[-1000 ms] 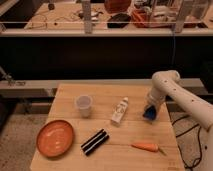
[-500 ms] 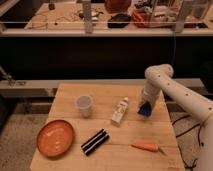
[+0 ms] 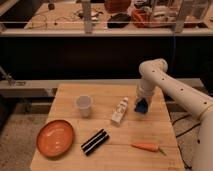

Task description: Place the white sponge in the ceramic bowl

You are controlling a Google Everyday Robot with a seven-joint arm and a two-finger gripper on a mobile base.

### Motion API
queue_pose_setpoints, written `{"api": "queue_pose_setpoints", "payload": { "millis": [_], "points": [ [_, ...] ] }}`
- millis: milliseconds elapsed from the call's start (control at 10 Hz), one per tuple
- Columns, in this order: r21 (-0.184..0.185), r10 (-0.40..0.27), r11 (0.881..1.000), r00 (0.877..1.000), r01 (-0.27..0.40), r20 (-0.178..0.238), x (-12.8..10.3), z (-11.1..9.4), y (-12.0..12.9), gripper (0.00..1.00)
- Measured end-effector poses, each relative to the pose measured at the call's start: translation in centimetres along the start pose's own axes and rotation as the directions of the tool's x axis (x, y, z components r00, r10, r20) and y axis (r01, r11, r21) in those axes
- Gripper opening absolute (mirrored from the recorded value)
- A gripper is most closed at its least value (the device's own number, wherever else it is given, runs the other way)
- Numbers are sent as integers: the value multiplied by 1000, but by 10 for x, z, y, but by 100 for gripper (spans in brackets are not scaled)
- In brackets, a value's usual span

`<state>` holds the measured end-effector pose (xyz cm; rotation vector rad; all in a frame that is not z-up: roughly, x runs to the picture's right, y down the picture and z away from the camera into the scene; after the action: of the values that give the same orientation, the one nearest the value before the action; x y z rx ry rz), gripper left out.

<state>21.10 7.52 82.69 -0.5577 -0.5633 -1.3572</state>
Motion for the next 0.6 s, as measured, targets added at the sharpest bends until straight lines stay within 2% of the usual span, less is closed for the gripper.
{"api": "queue_pose_setpoints", "payload": {
  "millis": [200, 400, 600],
  "points": [
    [-7, -7, 1000, 1000, 7, 1, 0, -8, -4, 0],
    [-10, -23, 1000, 1000, 23, -2, 0, -18, -24, 0],
    [-15, -30, 999, 1000, 30, -2, -1, -24, -33, 0]
  ]
}}
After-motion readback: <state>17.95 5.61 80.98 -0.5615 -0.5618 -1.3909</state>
